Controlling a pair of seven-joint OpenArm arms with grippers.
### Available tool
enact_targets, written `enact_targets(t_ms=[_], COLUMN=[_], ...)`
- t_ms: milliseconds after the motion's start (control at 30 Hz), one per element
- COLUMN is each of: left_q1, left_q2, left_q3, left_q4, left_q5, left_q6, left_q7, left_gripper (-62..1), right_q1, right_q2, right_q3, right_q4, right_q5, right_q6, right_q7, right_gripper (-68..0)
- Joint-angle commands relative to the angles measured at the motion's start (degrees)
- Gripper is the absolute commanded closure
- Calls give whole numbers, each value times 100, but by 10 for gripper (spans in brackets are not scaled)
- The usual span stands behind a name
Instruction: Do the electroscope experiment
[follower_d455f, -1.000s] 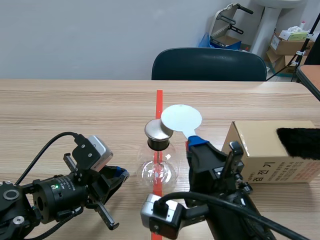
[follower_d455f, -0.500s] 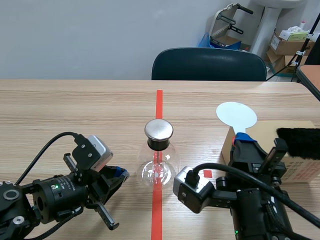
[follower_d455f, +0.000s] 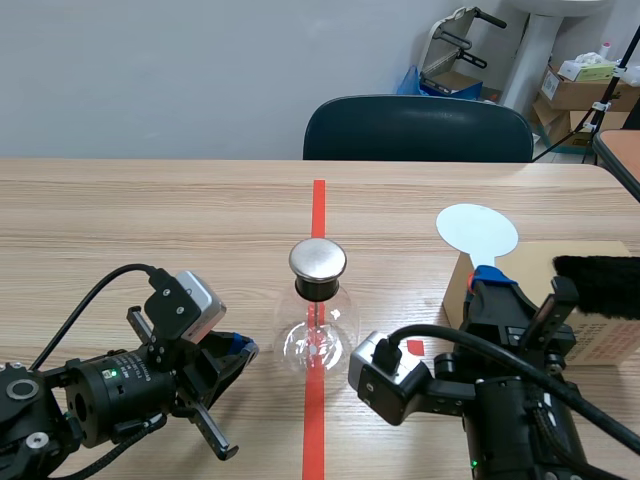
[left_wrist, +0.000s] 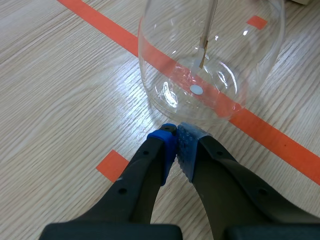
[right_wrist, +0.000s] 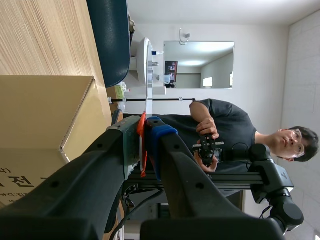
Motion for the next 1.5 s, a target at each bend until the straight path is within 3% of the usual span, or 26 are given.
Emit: enact_targets(t_ms=[0, 1467], left_q1=[0, 0], left_q2=[15, 13], left_q3=[-11, -11], left_q4=[66, 66], left_q5=[-15, -15], left_q6=[7, 4], left_q7=[-83, -111], left_gripper=[-15, -15], right_q1=[4, 7], right_q2=[42, 24], right_q3=[48, 48], right_q4=[33, 33], right_q5=[-4, -4], right_q6=[-66, -70], right_q7=[-2, 79], right_gripper=[-8, -8])
